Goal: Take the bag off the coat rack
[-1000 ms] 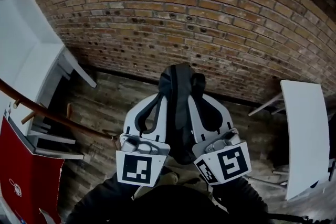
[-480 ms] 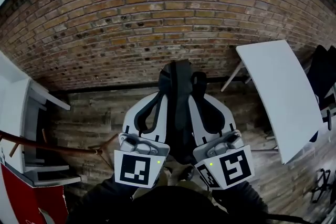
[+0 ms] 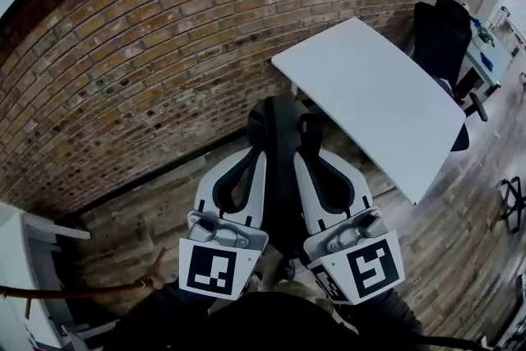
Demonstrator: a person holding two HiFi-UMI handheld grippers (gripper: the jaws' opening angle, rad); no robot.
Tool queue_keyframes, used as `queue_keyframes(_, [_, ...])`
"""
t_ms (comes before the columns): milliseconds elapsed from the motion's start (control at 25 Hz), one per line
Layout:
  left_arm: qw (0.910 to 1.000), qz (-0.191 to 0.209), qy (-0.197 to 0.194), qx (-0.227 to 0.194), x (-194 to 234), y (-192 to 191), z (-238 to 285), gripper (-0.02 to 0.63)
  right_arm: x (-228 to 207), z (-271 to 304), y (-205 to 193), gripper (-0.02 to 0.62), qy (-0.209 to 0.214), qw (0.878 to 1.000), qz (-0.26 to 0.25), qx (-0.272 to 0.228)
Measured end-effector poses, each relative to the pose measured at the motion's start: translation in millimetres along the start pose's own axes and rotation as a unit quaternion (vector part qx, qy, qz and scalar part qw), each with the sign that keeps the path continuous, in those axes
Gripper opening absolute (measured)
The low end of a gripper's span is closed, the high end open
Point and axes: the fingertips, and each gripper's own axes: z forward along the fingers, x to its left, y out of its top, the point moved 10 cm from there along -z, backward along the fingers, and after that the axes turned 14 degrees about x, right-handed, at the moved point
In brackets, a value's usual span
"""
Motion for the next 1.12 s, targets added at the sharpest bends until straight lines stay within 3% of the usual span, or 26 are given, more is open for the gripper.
queue_keyframes(280, [0.9912,0.017,-0.131,-0.016,-86.9,24.1,62.6,0.009,-69.6,-78.5,16.1,0.018,-0.112,0.994,0.008,-0.012])
queue_keyframes(600, [0.9641,0.018,-0.263,-0.035,-175.7,42.8,106.8,0.009,-117.0,-155.0,23.5,0.018,-0.231,0.973,0.009,-0.016])
queue_keyframes(800, [0.9513,0.012,-0.306,-0.032,-207.0,55.6,115.5,0.009,-130.0,-181.9,30.5,0.018,-0.255,0.967,0.016,-0.024])
queue_keyframes(1120, [0.9328,0.004,-0.356,-0.056,-213.6,108.7,117.2,0.009,-128.9,-186.2,82.9,0.018,-0.239,0.969,0.003,-0.058])
